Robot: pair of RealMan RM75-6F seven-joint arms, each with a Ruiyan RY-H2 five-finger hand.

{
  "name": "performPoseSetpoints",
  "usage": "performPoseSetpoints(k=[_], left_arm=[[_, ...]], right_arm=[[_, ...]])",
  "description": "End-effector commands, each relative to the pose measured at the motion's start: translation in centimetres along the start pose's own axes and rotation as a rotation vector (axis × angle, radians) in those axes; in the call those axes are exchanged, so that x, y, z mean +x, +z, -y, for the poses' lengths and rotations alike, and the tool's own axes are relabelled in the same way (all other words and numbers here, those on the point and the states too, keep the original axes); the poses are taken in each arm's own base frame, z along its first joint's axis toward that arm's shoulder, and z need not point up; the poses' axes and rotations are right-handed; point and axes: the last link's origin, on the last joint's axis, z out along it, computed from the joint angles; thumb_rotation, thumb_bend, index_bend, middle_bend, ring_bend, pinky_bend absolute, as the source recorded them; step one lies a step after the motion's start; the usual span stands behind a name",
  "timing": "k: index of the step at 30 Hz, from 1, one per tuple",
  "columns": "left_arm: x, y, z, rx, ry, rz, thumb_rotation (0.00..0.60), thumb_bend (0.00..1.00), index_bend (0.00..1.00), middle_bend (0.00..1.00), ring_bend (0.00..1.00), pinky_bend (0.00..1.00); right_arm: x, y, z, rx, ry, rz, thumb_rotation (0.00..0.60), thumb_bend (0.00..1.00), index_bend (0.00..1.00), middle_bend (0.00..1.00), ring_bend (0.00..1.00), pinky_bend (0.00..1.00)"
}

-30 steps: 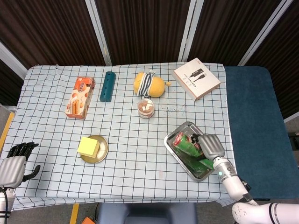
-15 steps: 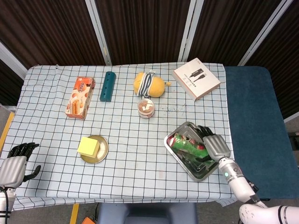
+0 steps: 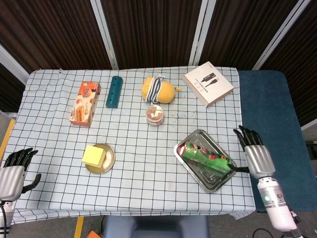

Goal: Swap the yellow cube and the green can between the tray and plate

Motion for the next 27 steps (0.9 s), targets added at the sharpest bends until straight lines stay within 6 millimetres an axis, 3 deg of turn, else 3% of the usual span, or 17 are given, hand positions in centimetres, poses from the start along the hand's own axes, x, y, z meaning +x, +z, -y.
performPoseSetpoints(k=[1, 5, 12, 16, 27], left_arm=[[0.0, -0.2, -0.2, -0.008, 0.001, -0.008, 0.600, 0.37, 0.14, 0.09, 0.10, 0.12], [-0.1, -0.2, -0.4, -0.016, 0.001, -0.014, 0.600, 0.37, 0.13, 0.09, 0.10, 0.13], [-0.2, -0.3, -0.8, -0.027, 0.008, -0.037, 0.600, 0.37, 0.11, 0.09, 0.10, 0.14], [-0.3, -0.3, -1.1, -0.031, 0.014, -0.059, 0.600, 0.37, 0.10, 0.09, 0.10, 0.15], [-0.6, -0.2, -0.9, -0.035, 0.011, -0.044, 0.600, 0.37, 0.07, 0.08, 0.10, 0.15]], right_arm=[[0.8, -1.5, -1.9, -0.036, 0.006, -0.111, 0.600, 0.13, 0.00, 0.00, 0.00, 0.13], [1.1, -2.7, -3.5, -0.086, -0.007, -0.168, 0.600, 0.11, 0.00, 0.00, 0.00, 0.05], [0.2, -3.6, -5.7, -0.134, 0.040, -0.156, 0.600, 0.07, 0.00, 0.00, 0.00, 0.00], [-0.1, -3.4, -5.8, -0.067, 0.056, -0.120, 0.600, 0.07, 0.00, 0.00, 0.00, 0.00], [-0.3, -4.5, -5.5, -0.092, -0.009, -0.182, 0.600, 0.07, 0.00, 0.00, 0.00, 0.00]])
